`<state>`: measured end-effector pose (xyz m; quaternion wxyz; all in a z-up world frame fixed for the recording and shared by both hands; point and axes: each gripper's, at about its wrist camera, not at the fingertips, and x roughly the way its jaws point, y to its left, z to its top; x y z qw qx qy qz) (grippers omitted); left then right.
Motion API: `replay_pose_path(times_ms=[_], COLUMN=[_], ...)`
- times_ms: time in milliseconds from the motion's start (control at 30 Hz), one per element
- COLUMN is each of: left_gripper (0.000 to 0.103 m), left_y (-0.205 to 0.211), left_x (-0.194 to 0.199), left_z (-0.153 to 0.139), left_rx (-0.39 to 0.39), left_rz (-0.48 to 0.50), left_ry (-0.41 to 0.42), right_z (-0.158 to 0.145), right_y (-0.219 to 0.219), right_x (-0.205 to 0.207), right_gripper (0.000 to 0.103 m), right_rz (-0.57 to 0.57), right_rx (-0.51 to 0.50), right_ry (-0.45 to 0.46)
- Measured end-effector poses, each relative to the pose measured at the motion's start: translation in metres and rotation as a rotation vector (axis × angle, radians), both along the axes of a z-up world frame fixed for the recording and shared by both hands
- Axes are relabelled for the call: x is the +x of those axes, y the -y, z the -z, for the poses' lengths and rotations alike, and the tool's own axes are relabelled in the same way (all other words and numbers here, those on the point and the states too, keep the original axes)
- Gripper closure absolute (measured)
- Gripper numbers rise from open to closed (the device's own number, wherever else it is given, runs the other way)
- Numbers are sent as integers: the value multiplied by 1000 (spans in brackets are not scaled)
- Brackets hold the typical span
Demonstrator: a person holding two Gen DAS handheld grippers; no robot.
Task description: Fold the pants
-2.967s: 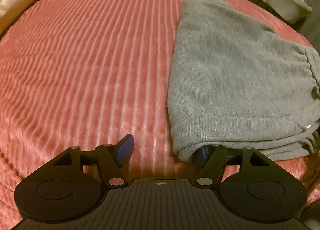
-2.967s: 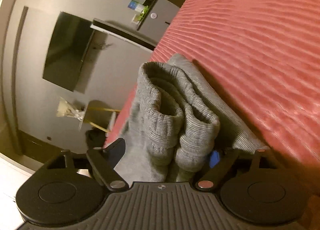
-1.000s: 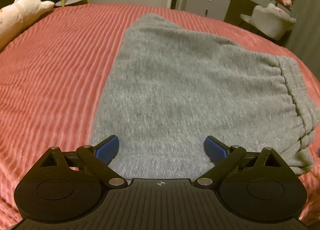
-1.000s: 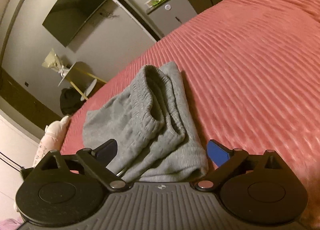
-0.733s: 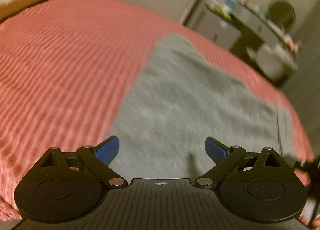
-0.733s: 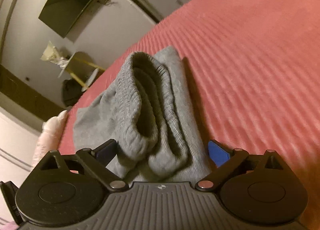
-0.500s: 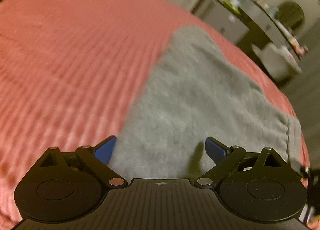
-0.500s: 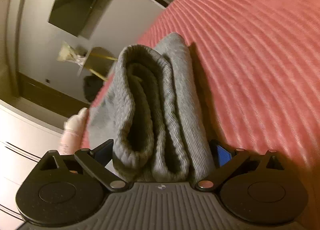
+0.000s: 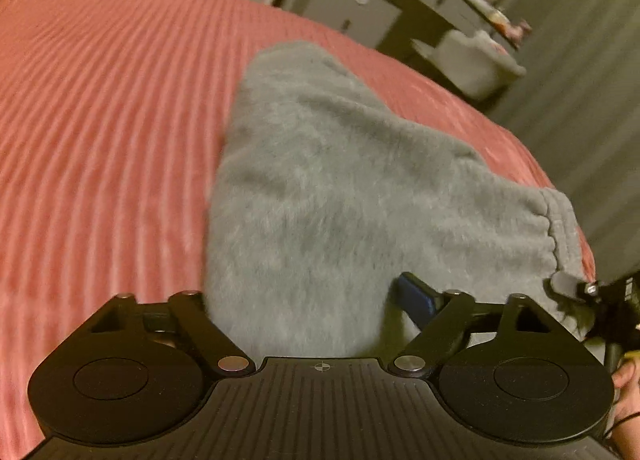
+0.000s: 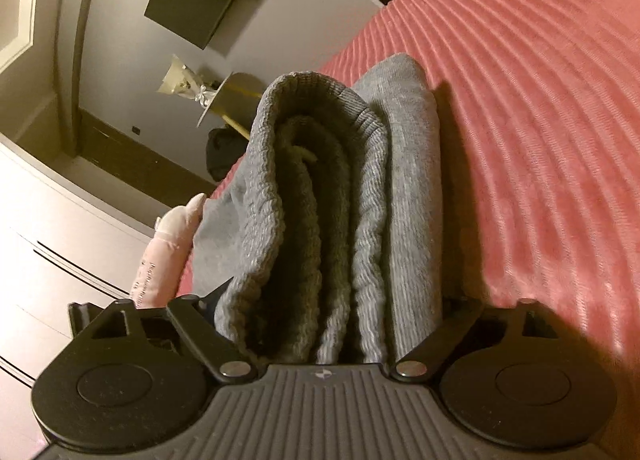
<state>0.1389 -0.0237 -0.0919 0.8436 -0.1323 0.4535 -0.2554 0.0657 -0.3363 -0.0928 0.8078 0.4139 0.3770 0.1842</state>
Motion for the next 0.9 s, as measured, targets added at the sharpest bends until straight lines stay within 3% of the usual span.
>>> replay_pose_path(times_ms=[67,167,233,267,300,467,567,667,733,767,800,867,900], left_gripper=[11,42,58,66,72,75,75,75,71,57,36,25,21], left_y=[7,16,11,8,3,6,7,13,11,9,7,4,4], left_x=[4,7,7,8,7,4,7,11,18,23,28,26,23], left_z=[1,-6,-10,-13,-16,-36,-58,-82,-90,-91,-92,-91,-89], left_rx=[1,37,7,-4,-19,-37,-104,-106,-129,-121,-61,118,161], left_rz=[16,31,-7,-22,-38,-46,-43,-45,-89,-129,-190,-343,-347], left_ry=[5,24,1,-7,-15,3,41,135,154,152,146,149,160], right_z=[-3,-7,-13,-17,-21,-50,-74,-97,-107,-109,-110,-111,-112], right_y=[-5,-10,-15,-19,-23,-33,-35,-36,-28,-23,-21,-9,-9], right_x=[6,10,5,5,3,-2,4,20,26,30,35,37,35], right_gripper=[4,4,14,28,33,42,44,44,43,41,36,21,17], right_rz=[-9,15,85,96,96,116,112,120,150,171,194,282,334], right_rx=[-21,-40,-63,-103,-139,-152,-145,-157,-155,-153,-163,-245,-305], right_ry=[-21,-58,-80,-71,-55,9,74,135,171,180,174,104,78])
